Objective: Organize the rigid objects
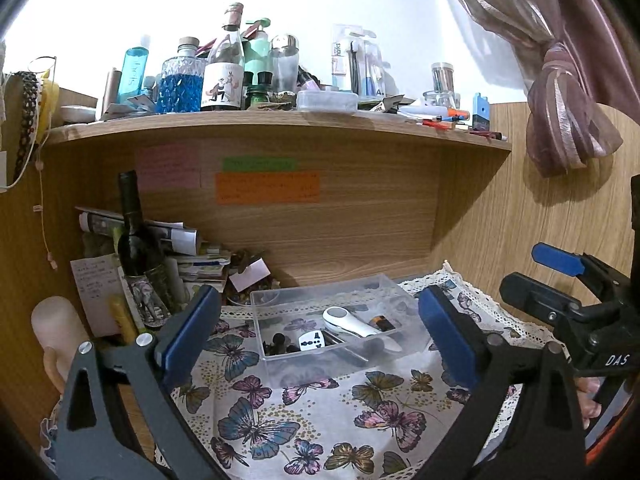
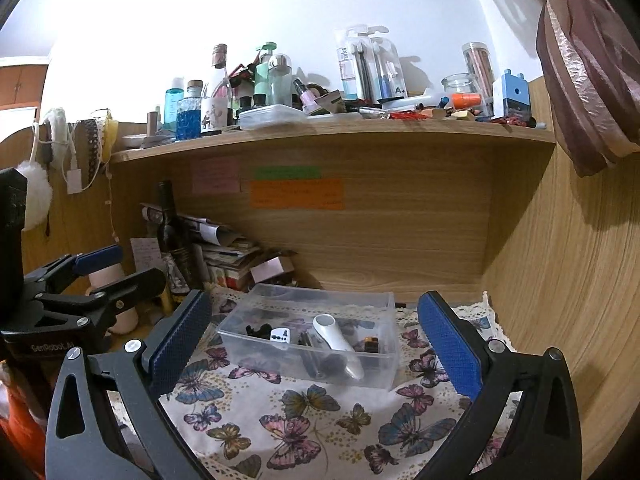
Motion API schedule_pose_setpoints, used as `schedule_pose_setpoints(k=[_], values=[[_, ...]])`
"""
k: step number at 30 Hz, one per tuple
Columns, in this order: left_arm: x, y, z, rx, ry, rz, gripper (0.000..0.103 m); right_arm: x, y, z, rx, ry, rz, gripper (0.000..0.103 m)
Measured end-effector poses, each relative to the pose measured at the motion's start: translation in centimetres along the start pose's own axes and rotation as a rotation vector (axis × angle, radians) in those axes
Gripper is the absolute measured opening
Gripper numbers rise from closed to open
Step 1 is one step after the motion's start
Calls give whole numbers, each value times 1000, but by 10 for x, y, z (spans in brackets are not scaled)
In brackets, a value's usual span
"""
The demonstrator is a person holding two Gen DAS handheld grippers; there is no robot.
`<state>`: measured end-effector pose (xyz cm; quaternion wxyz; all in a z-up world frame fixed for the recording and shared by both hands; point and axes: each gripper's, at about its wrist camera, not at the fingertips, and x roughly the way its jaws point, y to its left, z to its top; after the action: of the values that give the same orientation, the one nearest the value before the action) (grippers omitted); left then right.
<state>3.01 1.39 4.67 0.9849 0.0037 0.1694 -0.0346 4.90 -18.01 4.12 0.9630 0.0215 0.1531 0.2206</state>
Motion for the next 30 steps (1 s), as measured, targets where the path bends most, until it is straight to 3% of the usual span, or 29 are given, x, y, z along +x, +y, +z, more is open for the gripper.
schedule_pose_setpoints(k=[30], values=[[8, 4, -4, -16, 25, -30, 102, 1, 2, -3, 20, 11, 11, 103]])
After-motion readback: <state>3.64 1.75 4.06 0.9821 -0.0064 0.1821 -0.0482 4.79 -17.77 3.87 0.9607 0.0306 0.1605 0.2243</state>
